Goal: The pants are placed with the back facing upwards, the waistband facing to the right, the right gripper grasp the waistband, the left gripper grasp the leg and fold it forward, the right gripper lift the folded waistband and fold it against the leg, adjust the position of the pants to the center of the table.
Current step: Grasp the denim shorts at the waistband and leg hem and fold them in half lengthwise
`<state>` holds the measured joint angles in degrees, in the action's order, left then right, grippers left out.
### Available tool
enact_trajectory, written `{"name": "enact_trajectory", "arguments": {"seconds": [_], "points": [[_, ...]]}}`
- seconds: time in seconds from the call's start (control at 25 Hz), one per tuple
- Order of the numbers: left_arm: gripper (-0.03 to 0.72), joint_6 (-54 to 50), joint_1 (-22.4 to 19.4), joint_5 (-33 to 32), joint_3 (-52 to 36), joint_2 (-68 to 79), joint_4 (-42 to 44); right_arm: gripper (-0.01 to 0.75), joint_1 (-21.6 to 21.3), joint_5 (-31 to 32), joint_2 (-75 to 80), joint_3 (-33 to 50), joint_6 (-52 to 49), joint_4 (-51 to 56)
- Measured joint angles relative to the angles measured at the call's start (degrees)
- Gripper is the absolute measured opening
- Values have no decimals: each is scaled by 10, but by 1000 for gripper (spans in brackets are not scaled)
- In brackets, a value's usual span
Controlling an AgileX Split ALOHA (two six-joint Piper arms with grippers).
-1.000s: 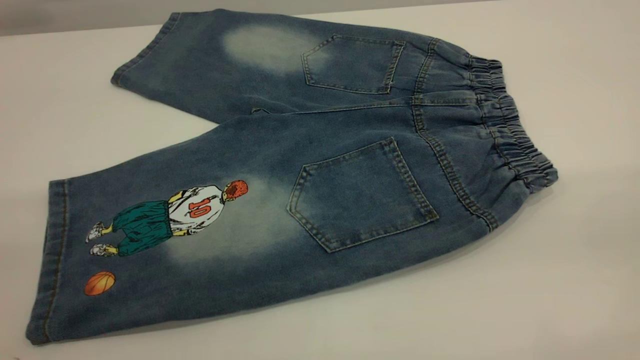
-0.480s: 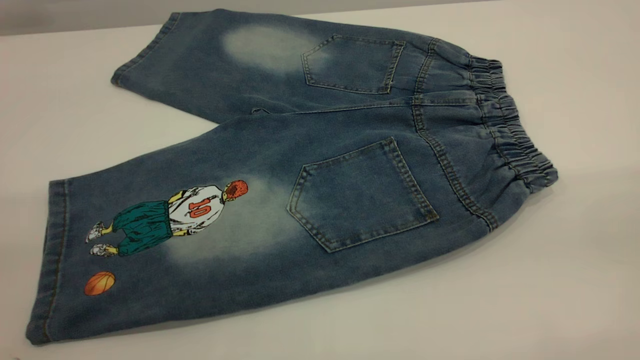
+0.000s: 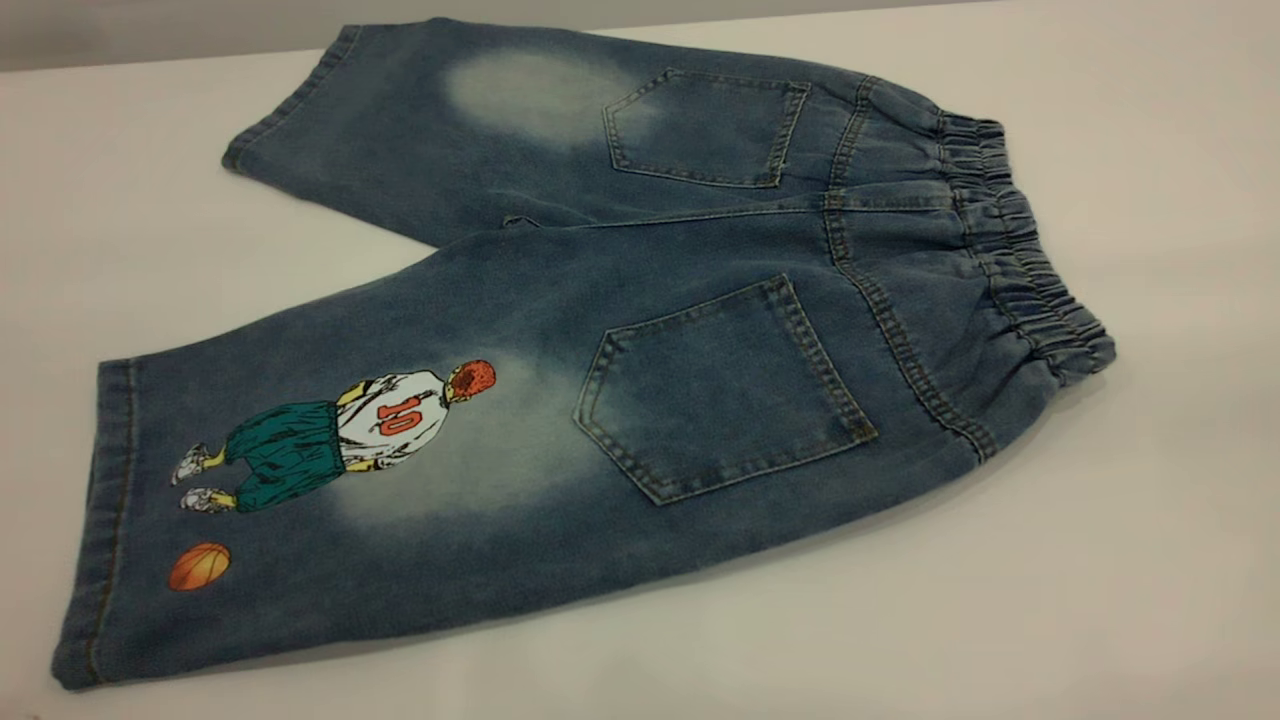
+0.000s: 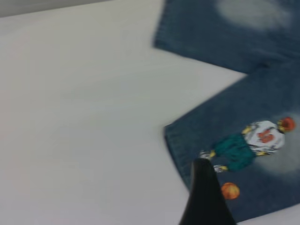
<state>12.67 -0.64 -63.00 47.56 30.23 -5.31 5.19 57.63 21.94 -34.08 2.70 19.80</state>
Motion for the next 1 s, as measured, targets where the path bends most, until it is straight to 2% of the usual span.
{"name": "enact_trajectory", "arguments": {"seconds": [0.2,0.32,0.64,0.84,1.0], "points": [[435,123,0,56,2,149,-75,482,0,-79,138,1,43,80],[435,181,10,68,1,221,-106,482,0,-112,221,13,66,105],[435,281,96,156,1,345,-126,480,0,-287,443,41,133,179],[435,282,142,172,1,401,-127,451,-1,-356,588,32,215,268],[435,286,177,187,1,433,-127,445,-29,-379,702,13,302,344]]}}
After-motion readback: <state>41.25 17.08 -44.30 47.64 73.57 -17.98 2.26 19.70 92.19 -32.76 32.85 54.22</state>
